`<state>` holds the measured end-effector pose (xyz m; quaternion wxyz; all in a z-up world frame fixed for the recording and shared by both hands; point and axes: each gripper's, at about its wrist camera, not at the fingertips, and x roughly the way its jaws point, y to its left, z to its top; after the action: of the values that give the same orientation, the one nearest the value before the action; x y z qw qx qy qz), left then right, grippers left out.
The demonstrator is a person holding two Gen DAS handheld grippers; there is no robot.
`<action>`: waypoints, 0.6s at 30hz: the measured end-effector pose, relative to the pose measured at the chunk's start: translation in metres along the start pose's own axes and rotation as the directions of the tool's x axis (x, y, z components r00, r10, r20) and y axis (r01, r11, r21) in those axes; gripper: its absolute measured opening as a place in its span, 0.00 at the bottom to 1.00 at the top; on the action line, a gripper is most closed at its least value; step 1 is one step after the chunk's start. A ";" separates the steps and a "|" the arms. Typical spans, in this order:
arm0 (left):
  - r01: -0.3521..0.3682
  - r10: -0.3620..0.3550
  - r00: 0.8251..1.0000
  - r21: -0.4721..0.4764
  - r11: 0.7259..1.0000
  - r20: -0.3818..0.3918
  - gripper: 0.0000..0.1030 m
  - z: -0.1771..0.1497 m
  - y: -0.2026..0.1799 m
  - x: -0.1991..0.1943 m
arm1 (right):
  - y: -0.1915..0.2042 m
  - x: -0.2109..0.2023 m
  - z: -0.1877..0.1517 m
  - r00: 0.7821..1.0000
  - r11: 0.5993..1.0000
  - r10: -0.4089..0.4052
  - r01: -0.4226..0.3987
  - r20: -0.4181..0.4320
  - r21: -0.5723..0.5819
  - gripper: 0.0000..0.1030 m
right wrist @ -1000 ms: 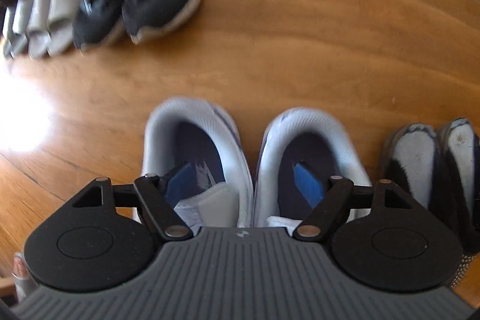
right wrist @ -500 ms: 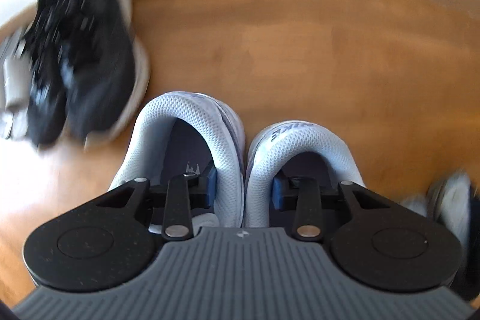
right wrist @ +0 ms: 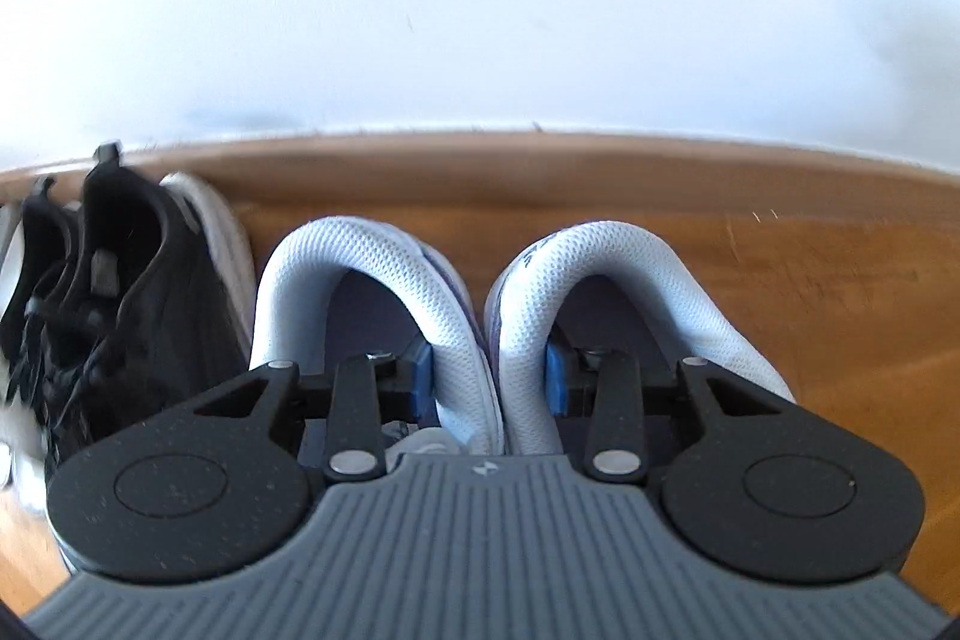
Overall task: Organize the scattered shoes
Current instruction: 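Grasp the white Nike sneakers with the right gripper and place them beside the black sneakers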
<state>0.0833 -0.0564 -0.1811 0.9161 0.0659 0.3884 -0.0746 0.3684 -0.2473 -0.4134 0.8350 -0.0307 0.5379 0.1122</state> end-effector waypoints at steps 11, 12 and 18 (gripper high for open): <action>0.034 -0.034 0.999 -0.034 0.999 -0.006 0.99 0.017 -0.034 0.024 | -0.029 -0.032 0.007 0.995 0.993 0.090 -0.093 0.050 0.073 0.77; 0.039 -0.039 0.999 -0.043 0.998 -0.001 0.99 0.019 -0.035 0.025 | -0.043 -0.060 -0.004 0.989 0.991 0.106 -0.114 0.100 0.073 0.98; 0.100 -0.099 0.995 -0.059 0.993 0.032 0.99 0.018 -0.044 0.026 | -0.158 -0.170 -0.105 0.991 0.997 0.075 -0.071 0.112 -0.036 0.99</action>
<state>0.1056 -0.1053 -0.1906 0.9184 0.0178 0.3799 -0.1094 0.2423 -0.4456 -0.3141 0.8589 -0.0180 0.4885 0.1528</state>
